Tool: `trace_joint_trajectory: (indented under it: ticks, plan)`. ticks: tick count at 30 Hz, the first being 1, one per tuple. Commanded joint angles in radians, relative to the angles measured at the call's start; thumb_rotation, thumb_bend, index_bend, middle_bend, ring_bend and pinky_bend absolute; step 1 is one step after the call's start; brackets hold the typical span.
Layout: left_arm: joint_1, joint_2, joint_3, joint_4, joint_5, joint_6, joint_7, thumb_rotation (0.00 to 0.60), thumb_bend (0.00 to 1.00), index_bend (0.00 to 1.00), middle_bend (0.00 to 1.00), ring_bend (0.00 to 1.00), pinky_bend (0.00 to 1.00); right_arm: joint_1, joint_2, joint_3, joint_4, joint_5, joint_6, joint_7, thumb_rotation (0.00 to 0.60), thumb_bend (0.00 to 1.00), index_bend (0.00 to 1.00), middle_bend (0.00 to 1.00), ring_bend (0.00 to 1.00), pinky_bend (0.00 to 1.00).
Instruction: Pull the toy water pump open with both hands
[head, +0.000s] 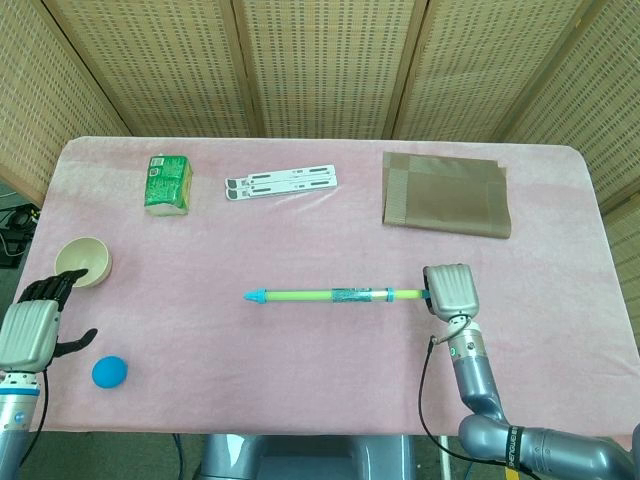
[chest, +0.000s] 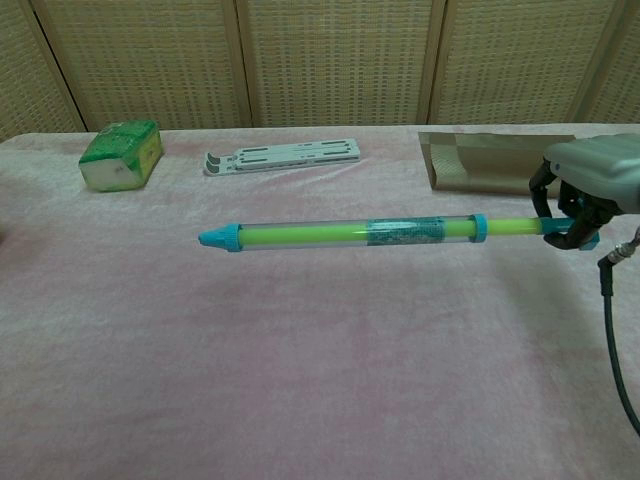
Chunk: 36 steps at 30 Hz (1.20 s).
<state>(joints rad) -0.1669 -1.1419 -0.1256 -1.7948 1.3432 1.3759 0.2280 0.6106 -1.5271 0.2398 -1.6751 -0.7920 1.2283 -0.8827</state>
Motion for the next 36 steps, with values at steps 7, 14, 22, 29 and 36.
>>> trace_joint_trajectory:
  ticks: [7, 14, 22, 29, 36]
  plan:
    - [-0.123, 0.007, -0.074, -0.101, -0.189, -0.178, 0.066, 0.6, 0.26, 0.42, 0.8, 0.73, 0.66, 0.015, 0.001, -0.018, -0.066, 0.015, 0.059, -0.053, 0.6, 0.62, 0.86, 0.96, 0.93, 0.6]
    - [-0.248, 0.008, -0.112, -0.194, -0.402, -0.274, 0.22, 0.6, 0.26, 0.4, 0.83, 0.76, 0.69, 0.029, -0.014, -0.022, -0.105, 0.041, 0.092, -0.082, 0.6, 0.62, 0.87, 0.97, 0.94, 0.61]
    - [-0.35, -0.043, -0.121, -0.276, -0.542, -0.254, 0.355, 0.6, 0.26, 0.36, 0.83, 0.76, 0.69, 0.046, -0.045, -0.018, -0.129, 0.061, 0.128, -0.102, 0.6, 0.62, 0.87, 0.97, 0.94, 0.63]
    - [-0.417, -0.08, -0.115, -0.322, -0.618, -0.209, 0.433, 0.6, 0.26, 0.36, 0.83, 0.76, 0.69, 0.056, -0.061, -0.013, -0.158, 0.08, 0.155, -0.111, 0.6, 0.62, 0.87, 0.97, 0.94, 0.63]
    - [-0.48, -0.121, -0.107, -0.341, -0.684, -0.159, 0.502, 0.6, 0.26, 0.36, 0.83, 0.76, 0.69, 0.064, -0.064, -0.015, -0.188, 0.089, 0.174, -0.115, 0.6, 0.62, 0.87, 0.97, 0.94, 0.63]
